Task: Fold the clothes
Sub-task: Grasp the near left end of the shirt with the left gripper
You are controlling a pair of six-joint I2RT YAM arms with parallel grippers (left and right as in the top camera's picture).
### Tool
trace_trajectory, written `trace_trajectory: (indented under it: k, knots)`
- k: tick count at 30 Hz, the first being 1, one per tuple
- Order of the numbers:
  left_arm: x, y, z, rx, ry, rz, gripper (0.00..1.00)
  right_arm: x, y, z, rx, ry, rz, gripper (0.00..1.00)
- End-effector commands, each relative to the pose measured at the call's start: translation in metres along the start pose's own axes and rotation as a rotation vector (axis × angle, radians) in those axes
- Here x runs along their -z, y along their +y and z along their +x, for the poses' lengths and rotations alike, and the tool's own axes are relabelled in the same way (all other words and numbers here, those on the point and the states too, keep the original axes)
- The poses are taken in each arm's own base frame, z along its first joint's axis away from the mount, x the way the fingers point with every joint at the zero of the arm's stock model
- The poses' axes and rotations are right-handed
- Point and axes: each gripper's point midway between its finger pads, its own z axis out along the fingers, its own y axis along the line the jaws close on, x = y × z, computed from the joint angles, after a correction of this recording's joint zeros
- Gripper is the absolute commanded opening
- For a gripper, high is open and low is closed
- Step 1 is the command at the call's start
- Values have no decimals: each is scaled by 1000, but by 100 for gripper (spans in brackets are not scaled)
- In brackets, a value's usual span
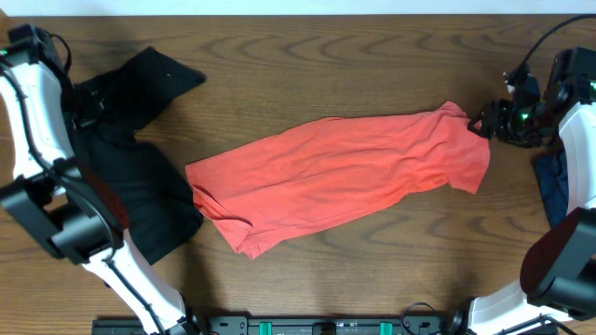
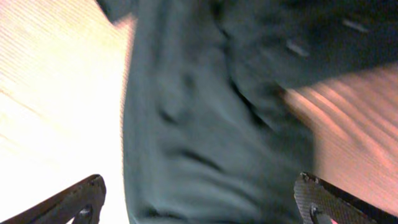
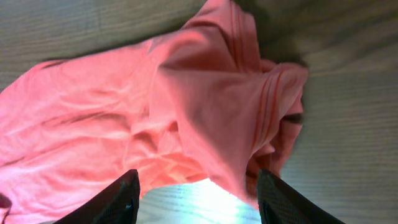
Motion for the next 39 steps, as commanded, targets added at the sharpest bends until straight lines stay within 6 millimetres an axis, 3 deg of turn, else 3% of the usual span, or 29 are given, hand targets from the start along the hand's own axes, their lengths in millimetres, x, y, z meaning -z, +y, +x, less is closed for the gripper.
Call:
trace_trajectory:
  k: [1, 4, 10, 14, 17, 21, 25, 30, 33, 39]
  knots:
    - [63, -50, 19, -3, -30, 312, 98, 4, 9, 2, 19, 2, -42, 58]
    - [95, -82, 51, -124, 15, 476, 97, 5, 18, 4, 22, 9, -94, 58]
    - [128, -107, 108, -281, 109, 483, 85, 9, 38, 7, 45, 6, -151, 57]
    - [157, -123, 139, -381, 87, 482, 84, 21, 54, 9, 75, -15, -168, 56]
    - [172, -125, 154, -404, 41, 426, 84, 31, 68, 14, 84, -20, -172, 56]
    - [175, -111, 172, -351, 1, 265, 85, 38, 77, 24, 50, -5, -110, 56]
    - [157, -107, 196, -287, 17, 214, 85, 37, 69, 37, -11, 32, 45, 56]
    - [95, -104, 227, -133, 56, 201, 84, 32, 67, 47, -31, 58, 185, 58]
    - [55, -104, 242, -49, 59, 204, 78, 30, 73, 44, -8, 47, 185, 59]
    - [-12, -122, 267, -65, 65, 244, 73, 29, 77, 42, 4, 36, 179, 58]
